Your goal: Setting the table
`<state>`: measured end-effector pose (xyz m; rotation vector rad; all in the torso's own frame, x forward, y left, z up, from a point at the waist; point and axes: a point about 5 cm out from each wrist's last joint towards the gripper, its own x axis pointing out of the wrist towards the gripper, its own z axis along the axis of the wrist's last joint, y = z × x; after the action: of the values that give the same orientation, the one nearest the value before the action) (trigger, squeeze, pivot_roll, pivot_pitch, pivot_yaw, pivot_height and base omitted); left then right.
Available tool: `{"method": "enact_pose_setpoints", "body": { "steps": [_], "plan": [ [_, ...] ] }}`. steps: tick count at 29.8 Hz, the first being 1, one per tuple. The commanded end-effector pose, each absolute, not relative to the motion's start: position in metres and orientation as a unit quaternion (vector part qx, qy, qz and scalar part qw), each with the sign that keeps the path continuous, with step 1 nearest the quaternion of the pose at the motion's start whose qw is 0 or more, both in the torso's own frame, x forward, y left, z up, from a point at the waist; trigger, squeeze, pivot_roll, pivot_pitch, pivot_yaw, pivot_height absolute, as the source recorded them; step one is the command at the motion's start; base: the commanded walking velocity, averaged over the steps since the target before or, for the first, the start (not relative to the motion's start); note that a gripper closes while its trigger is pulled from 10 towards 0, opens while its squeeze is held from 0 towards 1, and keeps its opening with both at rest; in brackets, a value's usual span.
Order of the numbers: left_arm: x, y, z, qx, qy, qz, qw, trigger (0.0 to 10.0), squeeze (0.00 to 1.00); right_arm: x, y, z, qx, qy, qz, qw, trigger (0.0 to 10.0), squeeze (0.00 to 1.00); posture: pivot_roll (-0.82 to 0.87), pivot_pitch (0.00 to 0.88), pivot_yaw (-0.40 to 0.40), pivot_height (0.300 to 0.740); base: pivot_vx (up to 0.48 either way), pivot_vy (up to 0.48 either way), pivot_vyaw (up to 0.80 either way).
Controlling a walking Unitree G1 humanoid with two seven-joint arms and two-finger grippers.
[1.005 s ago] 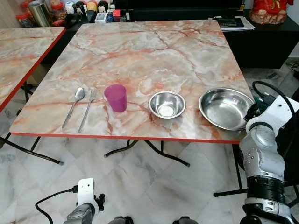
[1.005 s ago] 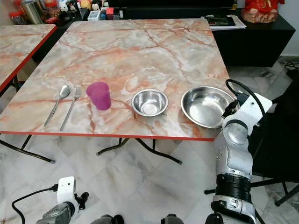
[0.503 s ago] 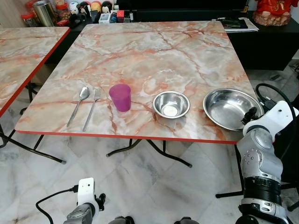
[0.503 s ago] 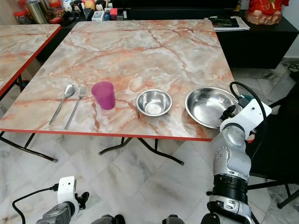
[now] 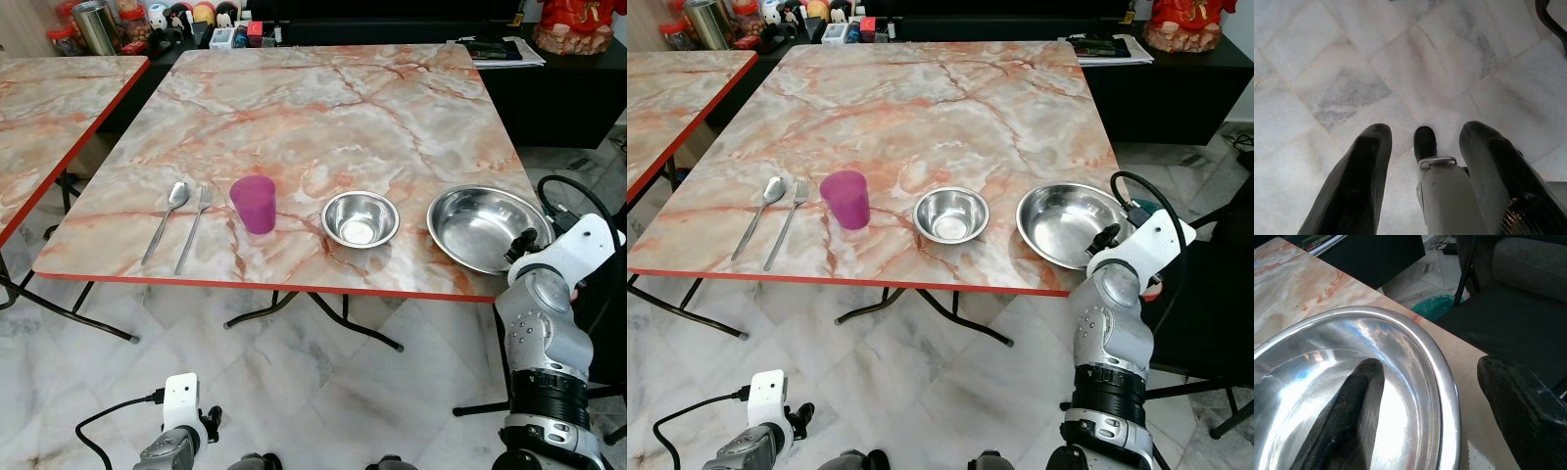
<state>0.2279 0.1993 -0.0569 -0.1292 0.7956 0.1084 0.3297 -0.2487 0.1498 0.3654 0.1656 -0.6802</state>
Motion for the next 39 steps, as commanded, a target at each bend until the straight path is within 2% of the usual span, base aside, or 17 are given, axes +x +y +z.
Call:
{"method": "enact_pose_setpoints", "body": {
  "steps": [1,14,27,37,38,39],
  "plan": [
    [0.226,0.201,-0.058,-0.056,0.394,0.050,0.916,10.0,0.00,0.330,-0.247,0.150,0.188,0.086,-0.332,0.920,10.0,0.00,-0.12,0.135,0.047,0.711,0.000,0.000,0.00],
    [0.224,0.199,-0.059,-0.058,0.398,0.046,0.914,10.0,0.00,0.330,-0.243,0.142,0.216,0.115,-0.333,0.911,10.0,0.00,-0.11,0.136,0.047,0.711,0.000,0.000,0.00],
    [0.224,0.200,-0.060,-0.059,0.398,0.047,0.914,10.0,0.00,0.332,-0.247,0.154,0.218,0.084,-0.335,0.913,10.0,0.00,-0.12,0.133,0.045,0.711,0.000,0.000,0.00],
    [0.224,0.198,-0.060,-0.058,0.399,0.044,0.914,10.0,0.00,0.333,-0.246,0.148,0.227,0.101,-0.337,0.908,10.0,0.00,-0.12,0.133,0.045,0.711,0.000,0.000,0.00],
    [0.224,0.198,-0.060,-0.058,0.400,0.045,0.914,10.0,0.00,0.333,-0.246,0.147,0.233,0.103,-0.338,0.906,8.3,0.00,-0.11,0.131,0.045,0.711,0.000,0.000,0.00],
    [0.224,0.198,-0.060,-0.057,0.400,0.045,0.914,10.0,0.00,0.334,-0.246,0.147,0.238,0.106,-0.339,0.904,4.4,0.00,-0.11,0.131,0.045,0.711,0.000,0.000,0.00]
  ]
}}
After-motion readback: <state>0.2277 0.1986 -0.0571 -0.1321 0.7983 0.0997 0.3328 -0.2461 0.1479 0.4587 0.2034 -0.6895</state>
